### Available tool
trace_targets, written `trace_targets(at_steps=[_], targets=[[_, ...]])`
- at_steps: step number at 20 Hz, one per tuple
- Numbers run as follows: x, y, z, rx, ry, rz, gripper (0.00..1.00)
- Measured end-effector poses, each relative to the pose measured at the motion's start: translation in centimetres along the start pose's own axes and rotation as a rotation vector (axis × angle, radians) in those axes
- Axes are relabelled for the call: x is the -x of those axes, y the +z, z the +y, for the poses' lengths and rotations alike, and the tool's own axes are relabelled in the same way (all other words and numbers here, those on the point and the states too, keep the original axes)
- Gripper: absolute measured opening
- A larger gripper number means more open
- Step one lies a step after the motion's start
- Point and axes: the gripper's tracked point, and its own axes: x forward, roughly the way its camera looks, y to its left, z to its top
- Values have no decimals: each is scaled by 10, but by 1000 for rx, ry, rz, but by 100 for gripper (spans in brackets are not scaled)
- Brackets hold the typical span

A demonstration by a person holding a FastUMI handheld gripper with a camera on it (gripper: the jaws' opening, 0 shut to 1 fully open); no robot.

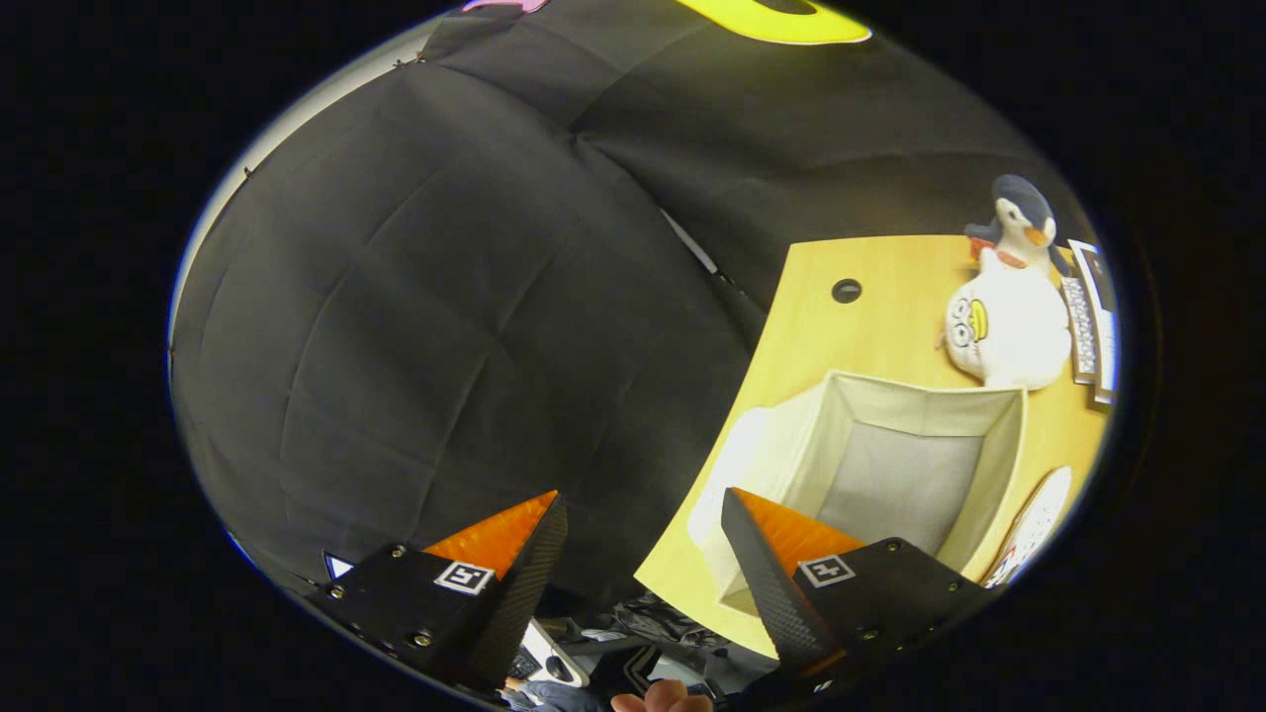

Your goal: Open the storage box then place both shoes into the box .Put the left shoe in first, then the right shoe, with the right side of both shoes facing outward in a uniform manner.

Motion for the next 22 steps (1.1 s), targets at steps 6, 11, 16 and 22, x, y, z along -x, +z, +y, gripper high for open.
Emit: trace_targets(at_steps=[6,11,16,22], targets=[[59,-13,-78,-2,-129,-18,96],[108,-38,-159,-2,-269,-19,96],[143,-54,-212,-65,-333,-25,96],[167,-80,-264,-121,-390,-2,96]])
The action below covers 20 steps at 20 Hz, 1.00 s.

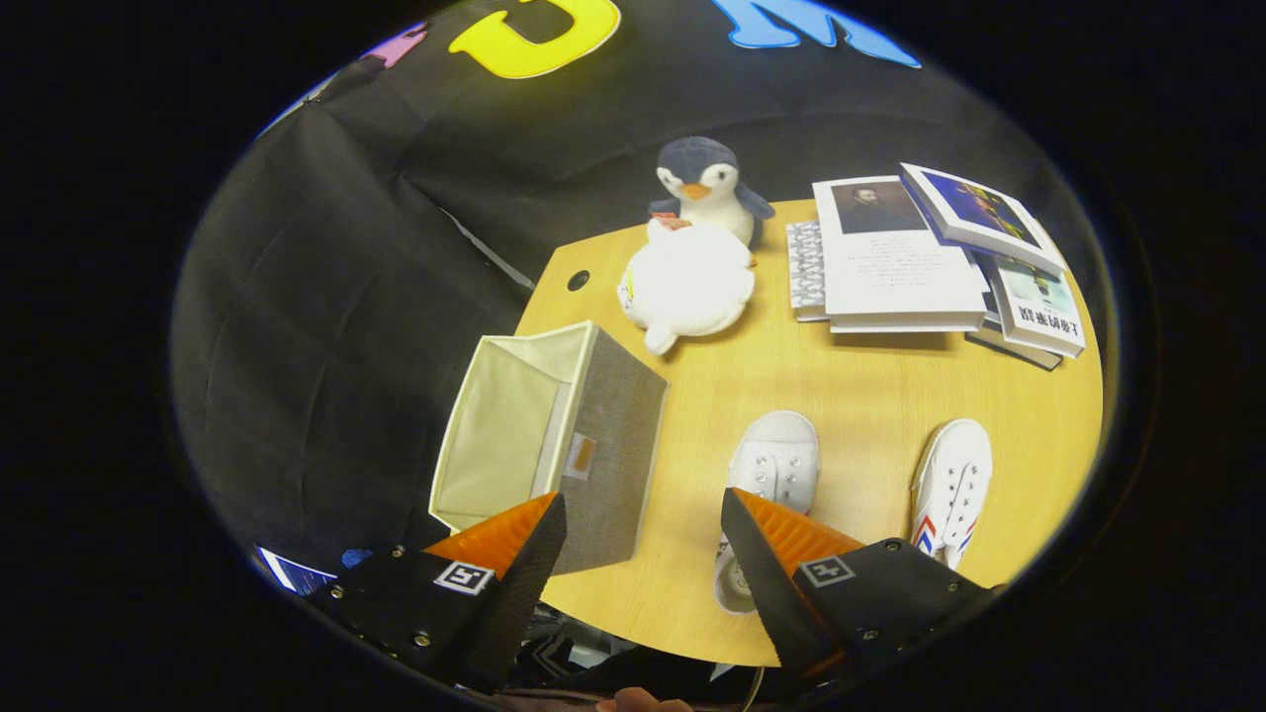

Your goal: Open the storage box then place both shoes into the box .Put the left shoe in first, then the right shoe, with the right side of both shoes facing outward in a uniform manner.

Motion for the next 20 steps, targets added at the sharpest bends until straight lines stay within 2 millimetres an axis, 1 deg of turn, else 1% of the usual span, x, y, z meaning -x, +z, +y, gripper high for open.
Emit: trace_targets(at_steps=[7,12,15,18,20], targets=[[-19,-41,-68,20,-114,103,96],[-33,-69,-100,17,-160,184,96],[-42,-82,-125,66,-244,234,97],[-52,-87,-135,123,-282,257,97],[-63,-90,-137,122,-282,277,97]])
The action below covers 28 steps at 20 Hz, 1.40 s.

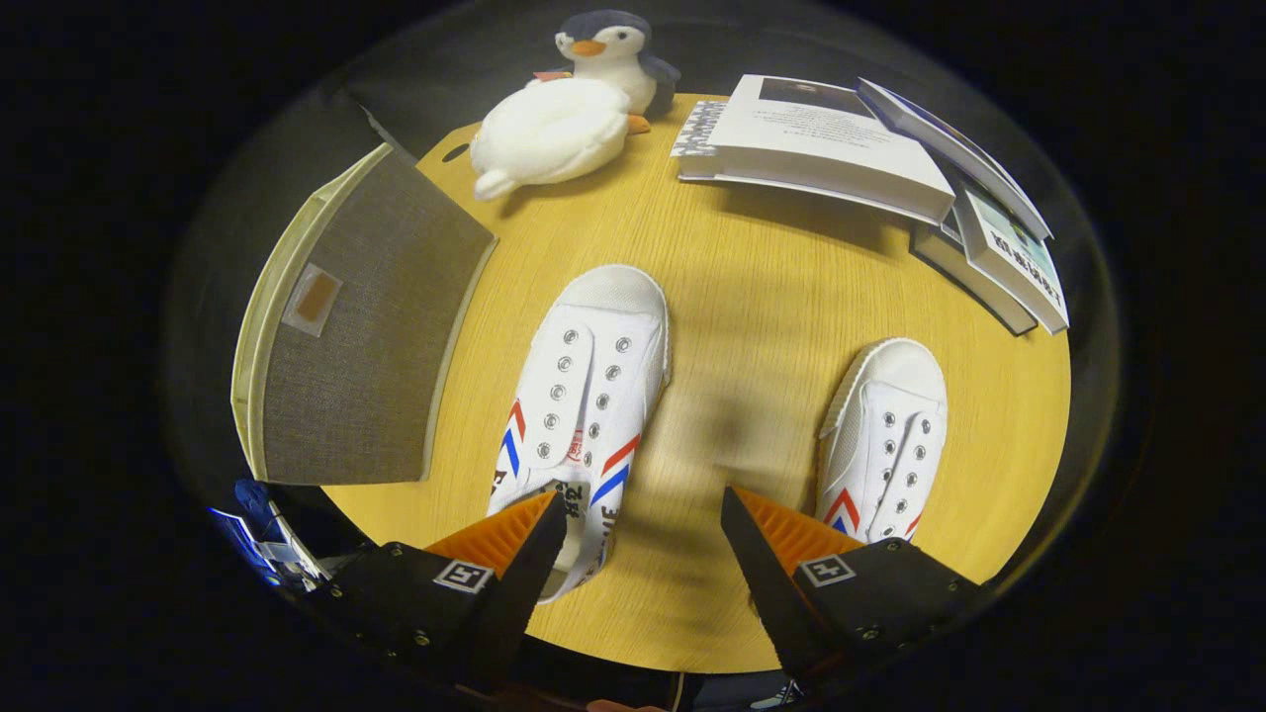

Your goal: Open the storage box then place both shoes into the box .Put the left shoe in first, then the right shoe, with the right side of both shoes facing outward in a uniform manner.

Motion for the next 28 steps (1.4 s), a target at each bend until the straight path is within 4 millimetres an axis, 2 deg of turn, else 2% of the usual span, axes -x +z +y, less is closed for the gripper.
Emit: trace_targets(at_steps=[4,7,9,12,13,14,16,19,22,28], targets=[[-21,5,-6,26,-53,26,95],[-31,5,4,49,-46,48,81],[-35,5,18,48,7,63,54],[-29,4,15,32,10,72,8],[-35,0,16,-5,42,74,8],[-25,3,15,-29,63,74,2],[-15,7,13,-53,80,79,1],[5,2,21,-59,102,99,1],[34,8,28,-78,129,87,1],[103,40,49,-23,149,-15,1]])
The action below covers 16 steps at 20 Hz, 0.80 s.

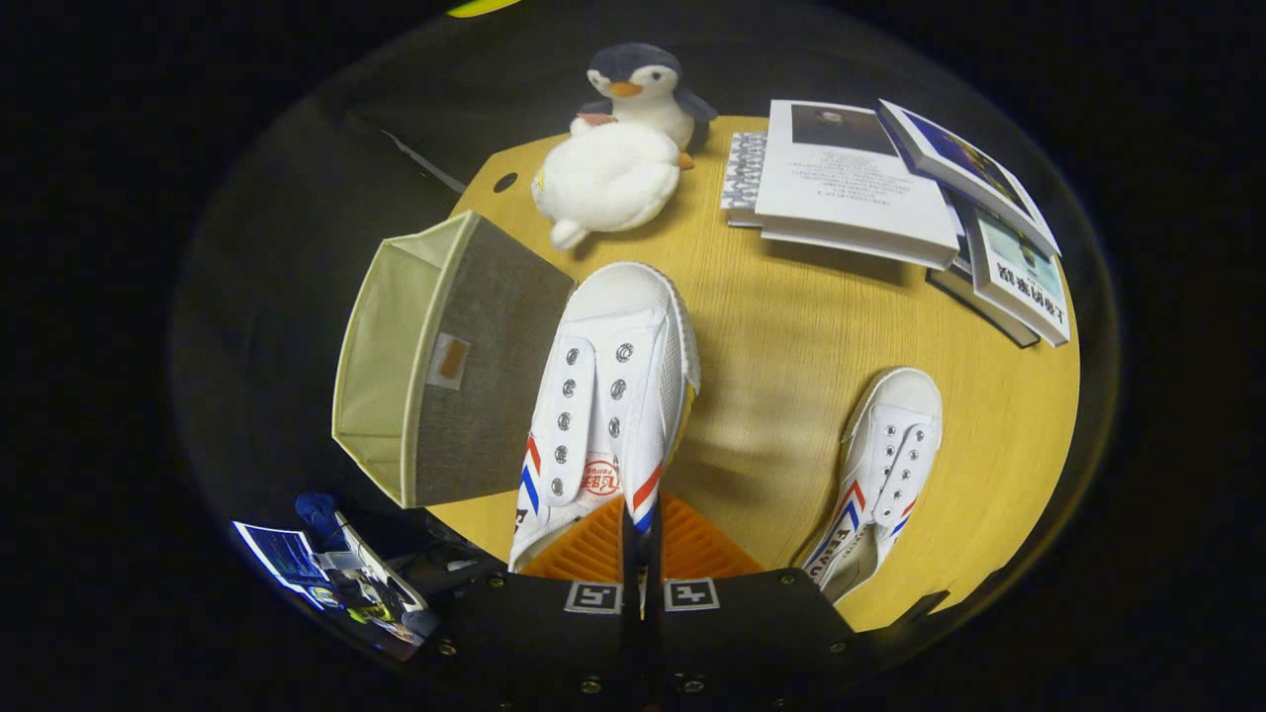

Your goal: Open the storage box then place both shoes into the box .Put the left shoe in first, then the right shoe, with the right side of both shoes facing outward in a uniform manner.

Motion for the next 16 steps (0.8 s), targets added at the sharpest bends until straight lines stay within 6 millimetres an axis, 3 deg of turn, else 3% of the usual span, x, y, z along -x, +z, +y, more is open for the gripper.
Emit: trace_targets(at_steps=[4,8,12,16], targets=[[35,23,39,33,66,-56,1],[48,44,81,108,100,-88,1],[40,58,126,171,133,-76,1],[12,69,165,216,133,-43,1]])
